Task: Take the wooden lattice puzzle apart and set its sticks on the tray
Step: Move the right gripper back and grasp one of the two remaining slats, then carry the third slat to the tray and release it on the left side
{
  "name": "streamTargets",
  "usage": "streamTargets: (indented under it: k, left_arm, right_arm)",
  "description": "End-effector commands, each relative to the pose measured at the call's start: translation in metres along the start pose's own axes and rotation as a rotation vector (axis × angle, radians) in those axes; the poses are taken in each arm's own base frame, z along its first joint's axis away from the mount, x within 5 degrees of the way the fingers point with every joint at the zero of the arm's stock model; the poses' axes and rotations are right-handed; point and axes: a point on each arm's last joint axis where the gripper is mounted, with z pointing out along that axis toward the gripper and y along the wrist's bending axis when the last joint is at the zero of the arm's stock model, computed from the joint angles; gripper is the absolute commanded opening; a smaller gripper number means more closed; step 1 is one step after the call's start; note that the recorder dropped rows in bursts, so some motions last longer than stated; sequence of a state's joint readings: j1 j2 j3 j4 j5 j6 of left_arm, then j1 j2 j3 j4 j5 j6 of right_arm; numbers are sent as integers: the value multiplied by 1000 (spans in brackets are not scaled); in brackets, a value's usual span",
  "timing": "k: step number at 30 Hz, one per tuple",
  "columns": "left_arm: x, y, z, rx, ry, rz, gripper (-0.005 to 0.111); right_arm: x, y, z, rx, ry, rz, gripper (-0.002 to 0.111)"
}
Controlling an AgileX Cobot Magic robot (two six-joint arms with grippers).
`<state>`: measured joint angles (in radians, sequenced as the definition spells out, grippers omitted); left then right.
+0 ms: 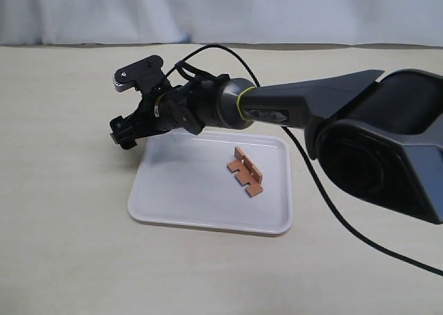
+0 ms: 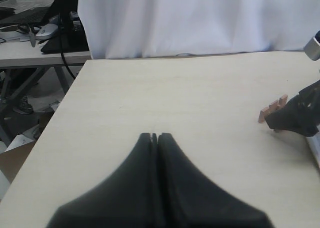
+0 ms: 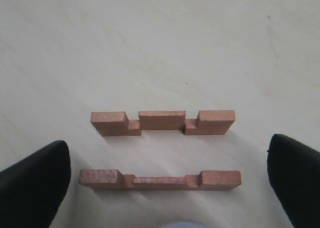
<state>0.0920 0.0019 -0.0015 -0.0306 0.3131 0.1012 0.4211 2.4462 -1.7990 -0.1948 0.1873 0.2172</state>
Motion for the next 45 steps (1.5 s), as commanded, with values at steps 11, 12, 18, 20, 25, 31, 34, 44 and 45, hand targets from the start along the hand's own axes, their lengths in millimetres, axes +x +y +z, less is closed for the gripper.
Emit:
streamTargets:
  k: [11, 12, 18, 20, 25, 31, 34, 44, 45]
  left_arm:
    - [0, 0, 0, -1, -9, -2, 0]
    - [0, 0, 0, -1, -9, -2, 0]
    - [0, 0, 0, -1, -9, -2, 0]
    - [0, 0, 0, -1, -9, -2, 0]
    - [0, 0, 0, -1, -9, -2, 0]
    - [0, 0, 0, -1, -9, -2, 0]
    - [0, 0, 0, -1, -9, -2, 0]
    - [0, 0, 0, -1, -9, -2, 0]
    - [0, 0, 0, -1, -9, -2, 0]
  right_arm:
    - [10, 1, 9, -4, 26, 27, 91]
    - [11, 1, 10, -4, 29, 27, 91]
    - [10, 1, 9, -5, 22, 27, 70]
    - [7, 1, 6, -3, 25, 28, 50]
    - [-18, -1, -21, 9, 16, 27, 5]
    - [-51, -4, -73, 36, 50, -40, 5]
    - [-55, -6, -97, 39, 94, -88, 5]
    - [8, -9, -157, -16, 15, -58, 5]
    - [19, -10, -158, -17, 14, -57, 5]
